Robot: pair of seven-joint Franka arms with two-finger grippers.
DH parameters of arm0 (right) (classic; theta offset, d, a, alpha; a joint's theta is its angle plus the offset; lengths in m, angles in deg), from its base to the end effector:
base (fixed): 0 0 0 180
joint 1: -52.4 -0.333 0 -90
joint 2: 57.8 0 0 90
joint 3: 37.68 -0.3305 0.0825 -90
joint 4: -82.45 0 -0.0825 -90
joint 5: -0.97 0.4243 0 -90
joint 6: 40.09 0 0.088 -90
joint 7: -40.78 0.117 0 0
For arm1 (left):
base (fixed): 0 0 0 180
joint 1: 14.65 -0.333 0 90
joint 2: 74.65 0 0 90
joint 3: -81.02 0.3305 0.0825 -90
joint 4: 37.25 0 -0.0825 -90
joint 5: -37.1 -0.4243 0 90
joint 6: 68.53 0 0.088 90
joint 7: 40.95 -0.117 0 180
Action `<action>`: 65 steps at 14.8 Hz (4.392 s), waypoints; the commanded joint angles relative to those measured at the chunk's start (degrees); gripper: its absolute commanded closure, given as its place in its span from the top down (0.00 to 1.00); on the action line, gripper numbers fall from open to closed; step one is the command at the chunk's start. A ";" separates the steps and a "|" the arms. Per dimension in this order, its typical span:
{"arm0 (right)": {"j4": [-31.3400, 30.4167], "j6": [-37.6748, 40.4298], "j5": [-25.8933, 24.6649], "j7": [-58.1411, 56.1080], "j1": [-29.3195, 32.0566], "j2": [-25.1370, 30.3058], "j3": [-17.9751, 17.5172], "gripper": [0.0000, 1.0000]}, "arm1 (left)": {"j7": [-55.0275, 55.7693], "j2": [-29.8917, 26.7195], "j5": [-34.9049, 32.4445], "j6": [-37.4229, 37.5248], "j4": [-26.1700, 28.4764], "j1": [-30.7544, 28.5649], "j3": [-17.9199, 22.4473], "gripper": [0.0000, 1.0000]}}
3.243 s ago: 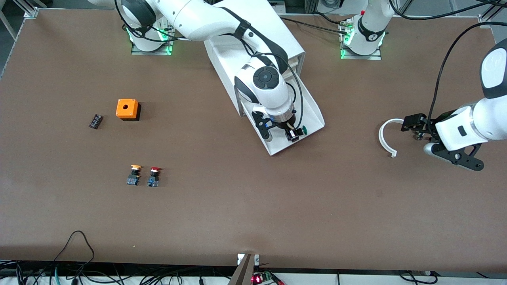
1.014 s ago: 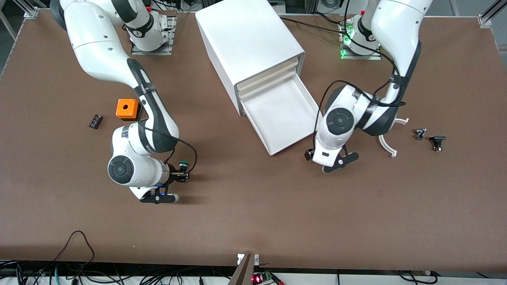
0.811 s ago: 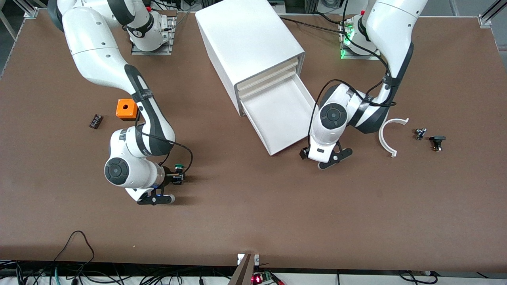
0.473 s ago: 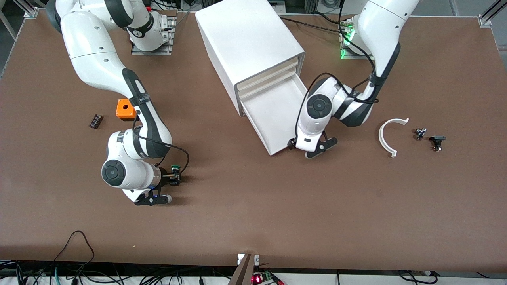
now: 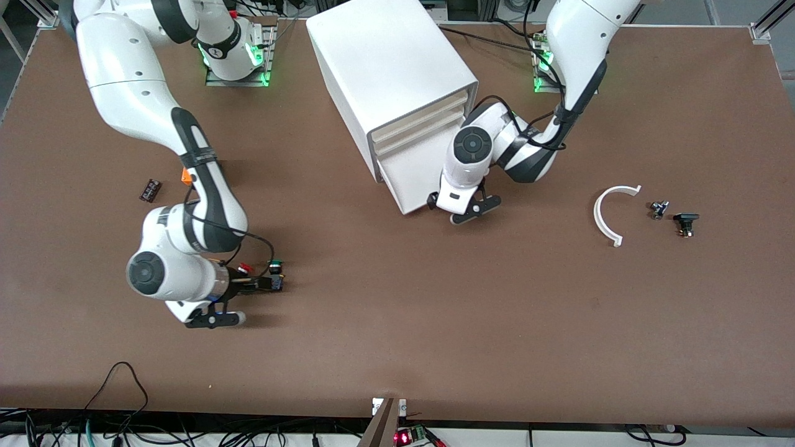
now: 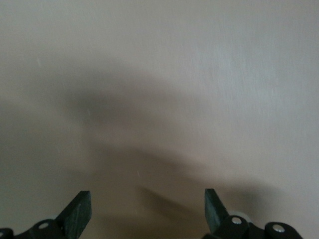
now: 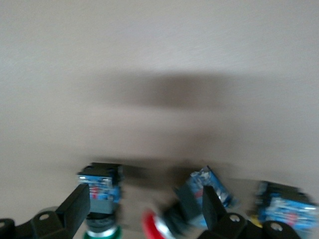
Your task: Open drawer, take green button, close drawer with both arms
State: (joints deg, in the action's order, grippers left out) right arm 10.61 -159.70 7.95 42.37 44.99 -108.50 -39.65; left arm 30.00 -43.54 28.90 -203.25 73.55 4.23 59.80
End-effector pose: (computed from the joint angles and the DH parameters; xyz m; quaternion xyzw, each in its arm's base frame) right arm 0.7816 0.1298 0.1993 -0.9971 -0.0304 0.0315 0.0628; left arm 0.4987 -0.4110 0.1851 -0.9702 -0.2342 0.0615 0.0075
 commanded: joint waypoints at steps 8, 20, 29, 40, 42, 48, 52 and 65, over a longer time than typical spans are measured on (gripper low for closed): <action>-9.44 4.82 -0.57 -0.80 1.97 14.73 4.60 1.00 | 7.88 -2.81 1.78 1.04 3.37 -0.33 -8.22 1.00; -21.24 10.34 -4.26 5.25 1.27 33.10 4.96 1.00 | 7.36 -2.89 1.69 4.20 3.20 0.20 -9.98 1.00; -21.14 22.56 -6.37 8.06 0.65 43.74 4.60 1.00 | 0.28 -3.24 0.81 15.76 -6.88 -5.77 -9.81 1.00; -18.44 33.37 -6.37 6.76 0.65 51.75 5.22 1.00 | -47.01 -9.21 -4.81 36.01 -27.46 -22.47 -8.75 1.00; -15.79 34.79 -6.28 7.11 0.74 51.31 5.13 1.00 | -54.22 -12.72 -3.94 36.37 -26.95 -22.65 -4.38 1.00; -13.59 35.32 -6.37 7.02 1.18 50.34 5.22 1.00 | -71.00 -24.42 7.31 36.46 -20.19 -21.95 10.65 1.00; -13.50 34.53 -6.37 7.46 0.92 49.90 5.13 1.00 | -73.33 -32.49 8.11 35.49 -11.34 -18.10 20.06 1.00; -13.59 32.95 -6.64 6.76 1.18 49.99 5.22 1.00 | -73.33 -32.16 7.67 35.93 -12.71 -17.65 19.81 1.00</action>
State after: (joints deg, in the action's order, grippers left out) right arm -3.94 -126.92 1.38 49.61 45.91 -58.35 -34.33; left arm -42.44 -75.20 35.91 -167.00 60.87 -13.26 79.45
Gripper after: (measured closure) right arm 0.000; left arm 0.000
